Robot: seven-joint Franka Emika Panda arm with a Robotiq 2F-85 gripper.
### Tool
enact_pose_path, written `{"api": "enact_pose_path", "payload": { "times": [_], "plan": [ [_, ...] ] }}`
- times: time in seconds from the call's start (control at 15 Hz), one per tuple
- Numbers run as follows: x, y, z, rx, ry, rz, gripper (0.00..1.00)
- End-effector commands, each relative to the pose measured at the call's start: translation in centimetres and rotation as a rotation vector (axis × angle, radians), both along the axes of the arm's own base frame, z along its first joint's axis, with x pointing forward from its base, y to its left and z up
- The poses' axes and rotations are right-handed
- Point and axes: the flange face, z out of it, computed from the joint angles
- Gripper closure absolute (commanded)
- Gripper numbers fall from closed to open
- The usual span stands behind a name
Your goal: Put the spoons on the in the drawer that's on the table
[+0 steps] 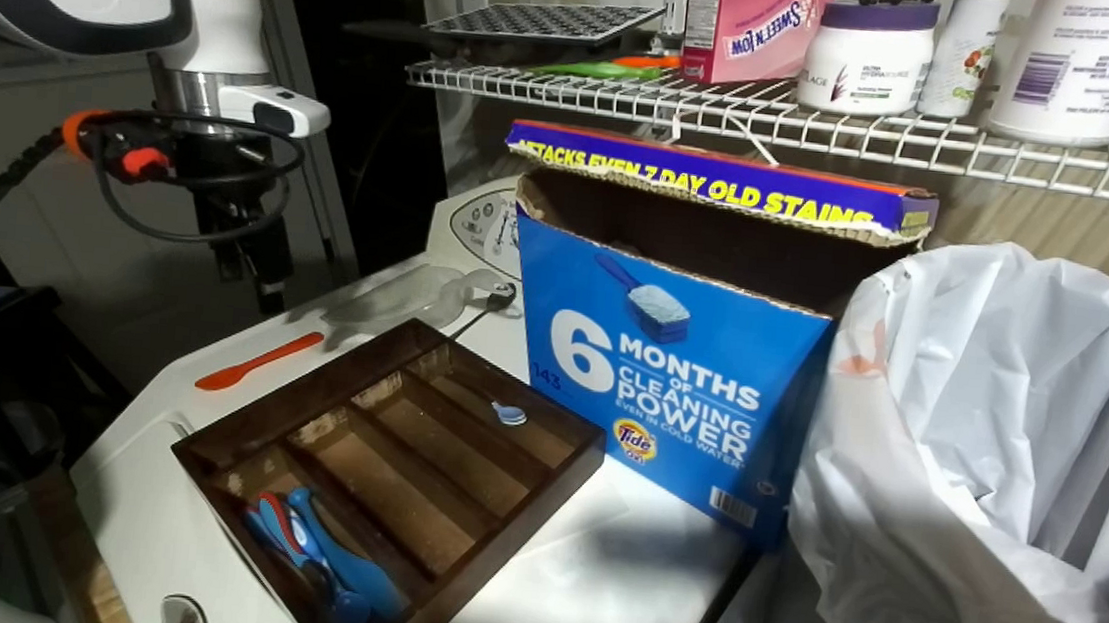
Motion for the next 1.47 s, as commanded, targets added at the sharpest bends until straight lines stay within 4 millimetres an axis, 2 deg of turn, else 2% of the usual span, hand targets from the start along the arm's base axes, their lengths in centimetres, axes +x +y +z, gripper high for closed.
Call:
{"api": "enact_pose_path", "payload": {
  "times": [0.0, 0.2, 0.6, 1.0, 1.07, 1.4],
  "plan": [
    [-1.6, 2.9, -0.3, 0.029, 0.055, -0.02, 0.0],
    [-1.9, 3.9, -1.5, 0.052, 0.086, -0.025, 0.0],
    [-2.6, 4.5, -5.1, 0.081, 0.125, -0.044, 0.0],
    [-1.4, 6.3, -7.8, 0.046, 0.075, -0.037, 0.0],
    [-1.9, 5.2, -6.9, 0.052, 0.086, -0.023, 0.0],
    [-1.8, 5.2, -7.3, 0.051, 0.089, -0.024, 0.0]
  ]
}}
